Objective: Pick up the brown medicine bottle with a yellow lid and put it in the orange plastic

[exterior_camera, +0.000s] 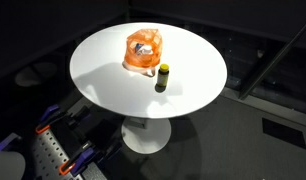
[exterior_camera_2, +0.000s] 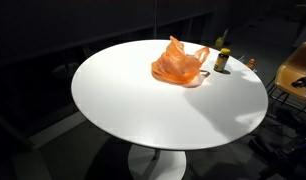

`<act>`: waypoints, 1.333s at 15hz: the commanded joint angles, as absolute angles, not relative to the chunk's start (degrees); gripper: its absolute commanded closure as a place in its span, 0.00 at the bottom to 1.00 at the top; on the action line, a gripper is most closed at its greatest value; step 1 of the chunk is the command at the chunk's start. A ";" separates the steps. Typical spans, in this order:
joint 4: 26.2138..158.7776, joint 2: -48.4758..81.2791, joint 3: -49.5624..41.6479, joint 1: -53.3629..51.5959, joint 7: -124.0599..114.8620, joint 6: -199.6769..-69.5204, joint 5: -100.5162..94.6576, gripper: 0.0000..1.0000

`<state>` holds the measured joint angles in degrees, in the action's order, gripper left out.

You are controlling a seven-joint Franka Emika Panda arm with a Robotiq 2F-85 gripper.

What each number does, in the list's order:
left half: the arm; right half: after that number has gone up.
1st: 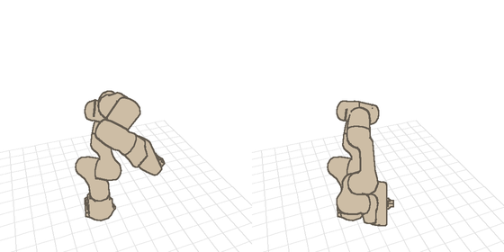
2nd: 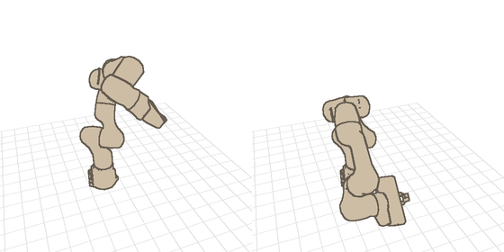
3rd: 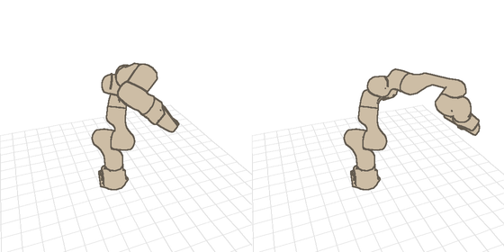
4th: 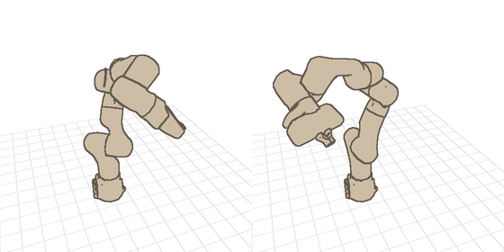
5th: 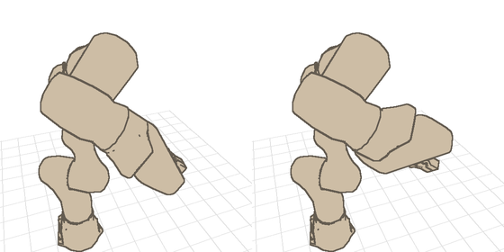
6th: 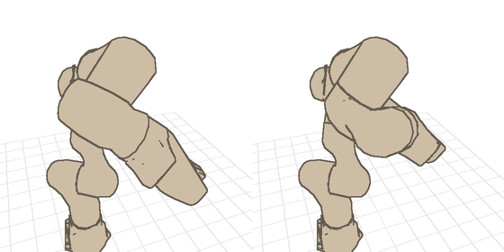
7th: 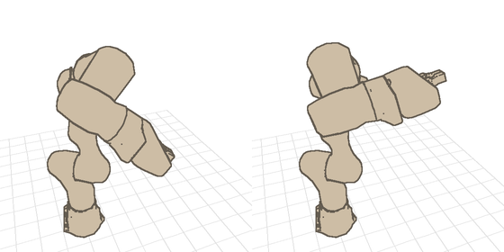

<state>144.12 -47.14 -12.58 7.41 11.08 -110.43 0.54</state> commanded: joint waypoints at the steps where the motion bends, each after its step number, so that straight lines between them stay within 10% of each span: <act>1: 137.84 -40.31 -9.61 5.72 6.95 -111.49 1.43 0.00; 20: 115.19 2.19 -7.79 6.08 -0.49 -117.73 3.90 0.00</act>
<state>118.81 -1.79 -7.89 5.35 -0.20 -118.03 2.61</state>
